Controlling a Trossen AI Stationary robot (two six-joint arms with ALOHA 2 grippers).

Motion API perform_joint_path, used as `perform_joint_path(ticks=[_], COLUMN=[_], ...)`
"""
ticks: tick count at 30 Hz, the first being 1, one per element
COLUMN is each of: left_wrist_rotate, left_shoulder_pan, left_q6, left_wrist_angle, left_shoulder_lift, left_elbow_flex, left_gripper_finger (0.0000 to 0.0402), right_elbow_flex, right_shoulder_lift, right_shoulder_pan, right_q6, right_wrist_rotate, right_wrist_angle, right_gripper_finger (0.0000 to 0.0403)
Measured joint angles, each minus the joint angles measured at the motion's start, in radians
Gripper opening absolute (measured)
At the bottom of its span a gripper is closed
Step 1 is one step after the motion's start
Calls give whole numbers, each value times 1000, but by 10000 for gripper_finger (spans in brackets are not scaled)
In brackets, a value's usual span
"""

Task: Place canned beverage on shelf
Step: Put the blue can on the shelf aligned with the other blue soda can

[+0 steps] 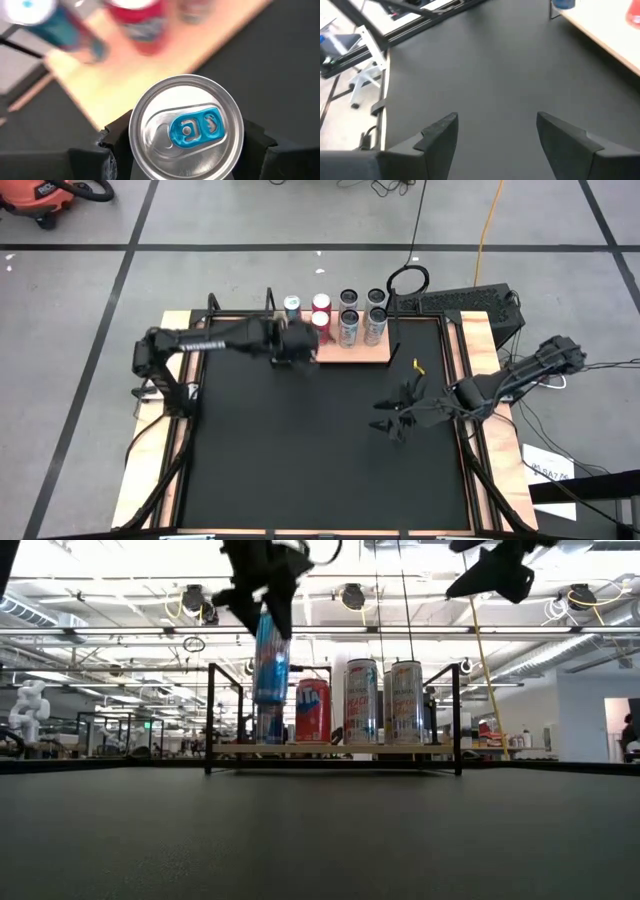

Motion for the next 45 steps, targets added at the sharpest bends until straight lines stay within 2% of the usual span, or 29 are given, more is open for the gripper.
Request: perform_joint_path(ticks=[8,12,14,18,22,35,45], left_wrist_rotate=[6,48,77,86,87,82,83], left_shoulder_pan=[239,307,327,337,336,321,321], left_q6=[94,98,95,92,85,12,17], left_wrist_angle=[17,143,154,228,203,274,290], left_shoulder_lift=[20,19,23,22,22,20,11], left_elbow_flex=[-3,-54,-78,-111,-131,-207,-209], left_gripper_finger=[236,236,236,237,237,238,238], right_elbow_flex=[0,0,0,0,0,0,0], right_shoulder_lift=[0,0,0,0,0,0,-1], right_shoulder_pan=[-100,-148,-165,-185,-201,-213,-213], right_q6=[12,13,6,-4,-25,-32,-30], right_wrist_rotate=[0,0,-2,-5,-7,-34,-63], right_wrist_angle=[-1,-1,-1,-2,-2,-42,-46], right_gripper_finger=[258,258,258,258,258,258,258])
